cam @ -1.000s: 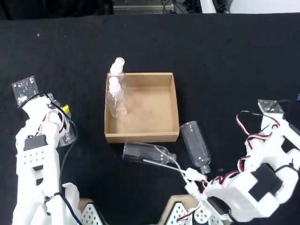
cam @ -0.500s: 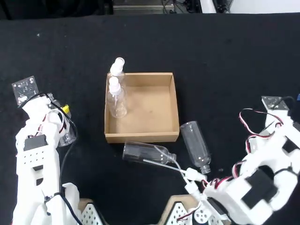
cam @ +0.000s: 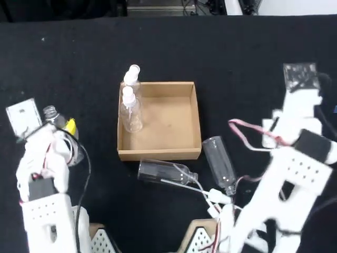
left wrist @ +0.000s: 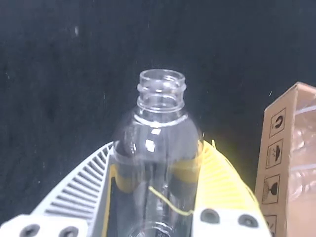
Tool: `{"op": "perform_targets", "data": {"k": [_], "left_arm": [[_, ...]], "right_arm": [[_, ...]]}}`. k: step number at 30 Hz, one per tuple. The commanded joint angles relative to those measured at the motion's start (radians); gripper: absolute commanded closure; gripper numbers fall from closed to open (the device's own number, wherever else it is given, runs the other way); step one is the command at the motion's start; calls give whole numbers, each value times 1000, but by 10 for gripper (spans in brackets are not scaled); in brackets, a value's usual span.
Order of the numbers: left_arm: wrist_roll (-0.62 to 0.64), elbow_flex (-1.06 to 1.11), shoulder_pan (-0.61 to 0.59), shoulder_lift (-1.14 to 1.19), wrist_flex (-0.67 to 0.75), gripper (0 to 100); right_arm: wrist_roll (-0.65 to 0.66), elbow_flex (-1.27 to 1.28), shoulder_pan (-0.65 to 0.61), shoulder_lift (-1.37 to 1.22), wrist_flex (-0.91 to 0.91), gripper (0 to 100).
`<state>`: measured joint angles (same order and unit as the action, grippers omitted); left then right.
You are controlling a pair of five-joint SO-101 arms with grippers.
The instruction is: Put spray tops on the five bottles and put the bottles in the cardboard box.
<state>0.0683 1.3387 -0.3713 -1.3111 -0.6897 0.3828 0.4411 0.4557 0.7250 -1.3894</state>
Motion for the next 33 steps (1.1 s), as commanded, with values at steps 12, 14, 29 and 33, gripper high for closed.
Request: {"op": "perform_targets", "data": {"k": [12, 14, 29, 33], "left_arm": [[11, 162, 2, -503, 60, 967], [11, 134, 2, -516, 60, 967], [6, 99, 2, -516, 123, 966], [9, 194, 2, -516, 276, 966]], "right_arm": [[-445, -504, -753, 134, 75, 983], [-460, -501, -821, 137, 155, 985], [-456, -499, -1016, 139, 460, 984], [-463, -501, -957, 139, 433, 984]]}}
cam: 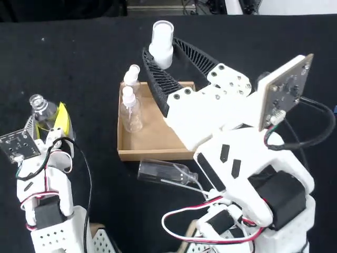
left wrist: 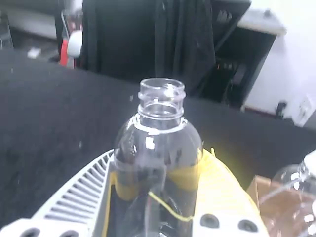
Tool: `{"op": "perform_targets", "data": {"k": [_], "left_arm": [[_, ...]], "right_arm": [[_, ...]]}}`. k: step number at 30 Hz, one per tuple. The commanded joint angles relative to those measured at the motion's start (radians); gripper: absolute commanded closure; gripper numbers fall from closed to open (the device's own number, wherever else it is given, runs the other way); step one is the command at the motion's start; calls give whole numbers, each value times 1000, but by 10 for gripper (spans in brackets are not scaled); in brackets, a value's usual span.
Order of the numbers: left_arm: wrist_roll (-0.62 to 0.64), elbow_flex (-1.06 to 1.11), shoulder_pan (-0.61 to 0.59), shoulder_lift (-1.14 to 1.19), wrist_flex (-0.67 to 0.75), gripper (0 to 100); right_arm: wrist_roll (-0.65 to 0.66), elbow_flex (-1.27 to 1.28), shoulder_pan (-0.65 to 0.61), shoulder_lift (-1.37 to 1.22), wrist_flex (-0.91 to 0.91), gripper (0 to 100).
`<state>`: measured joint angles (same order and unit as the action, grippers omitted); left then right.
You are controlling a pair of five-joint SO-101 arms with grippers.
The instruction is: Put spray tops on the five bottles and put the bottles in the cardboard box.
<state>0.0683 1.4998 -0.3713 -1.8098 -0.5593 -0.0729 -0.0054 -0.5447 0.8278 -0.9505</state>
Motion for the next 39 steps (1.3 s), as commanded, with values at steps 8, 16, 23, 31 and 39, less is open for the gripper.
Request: {"op": "perform_targets", "data": {"k": [8, 16, 23, 31, 39], "left_arm": [[9, -24, 5, -18, 84, 970], [2, -101, 337, -18, -201, 970], [0, -124, 394, -18, -252, 970], [9, -317, 395, -18, -491, 970], [2, -245, 558, -18, -436, 971]], "right_arm": [[-8, -54, 44, 36, -6, 984], [-5, -53, 49, 36, -6, 984], [0, -53, 49, 36, -6, 984], [-18, -16, 44, 28, 35, 986], [-176, 168, 49, 36, 255, 984]]}}
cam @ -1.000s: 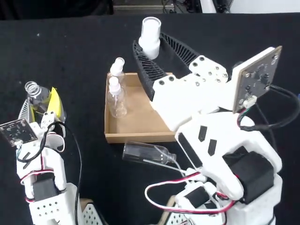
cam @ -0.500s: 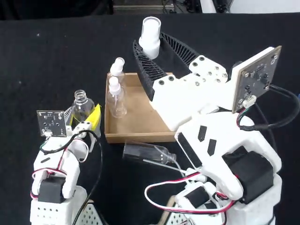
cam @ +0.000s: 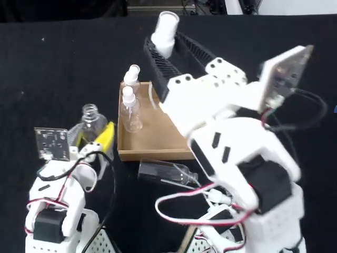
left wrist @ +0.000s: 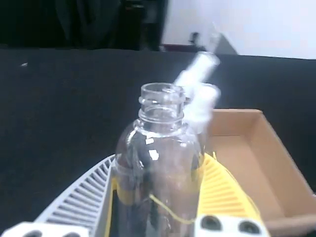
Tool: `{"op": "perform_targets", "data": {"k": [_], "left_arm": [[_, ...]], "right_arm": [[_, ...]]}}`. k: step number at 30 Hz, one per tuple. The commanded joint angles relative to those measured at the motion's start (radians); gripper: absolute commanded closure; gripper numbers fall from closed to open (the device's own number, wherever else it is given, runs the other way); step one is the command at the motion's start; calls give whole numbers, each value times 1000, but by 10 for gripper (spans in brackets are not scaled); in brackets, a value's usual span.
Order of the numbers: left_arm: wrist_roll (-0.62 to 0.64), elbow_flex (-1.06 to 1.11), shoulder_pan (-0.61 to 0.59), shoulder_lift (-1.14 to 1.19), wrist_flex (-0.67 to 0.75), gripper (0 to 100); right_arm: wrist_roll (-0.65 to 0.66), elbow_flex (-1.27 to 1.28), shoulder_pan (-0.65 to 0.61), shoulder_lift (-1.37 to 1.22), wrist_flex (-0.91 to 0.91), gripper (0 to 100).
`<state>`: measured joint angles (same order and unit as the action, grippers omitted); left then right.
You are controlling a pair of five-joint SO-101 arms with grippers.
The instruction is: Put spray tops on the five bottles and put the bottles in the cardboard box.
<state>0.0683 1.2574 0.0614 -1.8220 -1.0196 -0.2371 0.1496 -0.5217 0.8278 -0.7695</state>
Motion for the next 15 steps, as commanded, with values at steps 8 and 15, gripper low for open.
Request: {"op": "perform_targets", "data": {"k": [8, 15], "left_arm": [[11, 33, 274, -6, 11, 971], [11, 213, 363, -6, 282, 970]], "right_arm": [[8, 19, 25, 36, 74, 984], [0, 21, 20, 38, 74, 985]]}}
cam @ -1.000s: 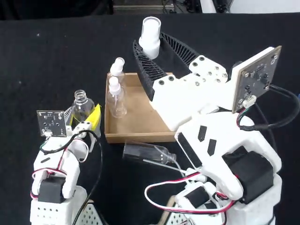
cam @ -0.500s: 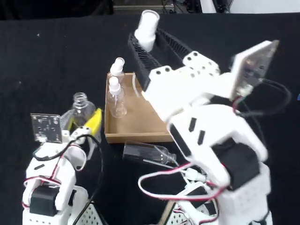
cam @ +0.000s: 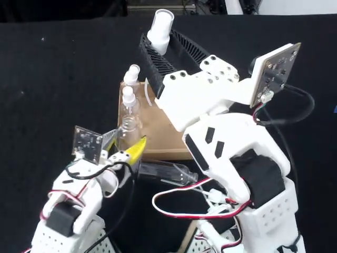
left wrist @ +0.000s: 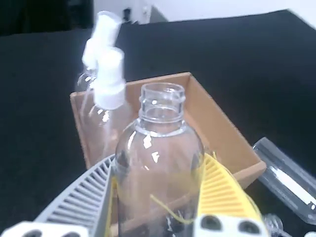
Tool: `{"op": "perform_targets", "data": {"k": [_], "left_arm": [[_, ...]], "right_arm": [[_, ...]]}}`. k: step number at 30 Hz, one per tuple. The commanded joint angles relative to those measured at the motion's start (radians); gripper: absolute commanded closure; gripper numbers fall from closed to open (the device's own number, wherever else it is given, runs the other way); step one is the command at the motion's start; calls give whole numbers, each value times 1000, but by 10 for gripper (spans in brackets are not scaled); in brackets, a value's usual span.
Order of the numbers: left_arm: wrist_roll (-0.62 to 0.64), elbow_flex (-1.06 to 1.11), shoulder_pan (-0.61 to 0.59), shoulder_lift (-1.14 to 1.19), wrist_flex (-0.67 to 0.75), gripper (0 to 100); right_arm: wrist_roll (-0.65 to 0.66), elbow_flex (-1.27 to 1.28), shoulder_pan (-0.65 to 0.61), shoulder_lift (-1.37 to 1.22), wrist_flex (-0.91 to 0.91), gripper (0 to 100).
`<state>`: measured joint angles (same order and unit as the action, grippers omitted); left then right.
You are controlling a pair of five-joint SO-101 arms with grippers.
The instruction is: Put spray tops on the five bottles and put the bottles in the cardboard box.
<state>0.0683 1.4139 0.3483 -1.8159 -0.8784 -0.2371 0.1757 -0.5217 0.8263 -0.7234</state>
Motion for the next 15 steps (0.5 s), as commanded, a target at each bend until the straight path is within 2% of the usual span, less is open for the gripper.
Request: {"op": "perform_targets", "data": {"k": [1, 4, 10, 15], "left_arm": [[9, 81, 108, -12, 169, 970], [2, 143, 166, -12, 261, 970], [2, 288, 173, -11, 505, 970], [2, 278, 165, -11, 543, 970]], "right_arm": [[-2, -4, 20, 44, 28, 986], [2, 5, 21, 87, 26, 984], [9, 48, 23, 189, 28, 983], [66, 64, 21, 189, 21, 983]]}}
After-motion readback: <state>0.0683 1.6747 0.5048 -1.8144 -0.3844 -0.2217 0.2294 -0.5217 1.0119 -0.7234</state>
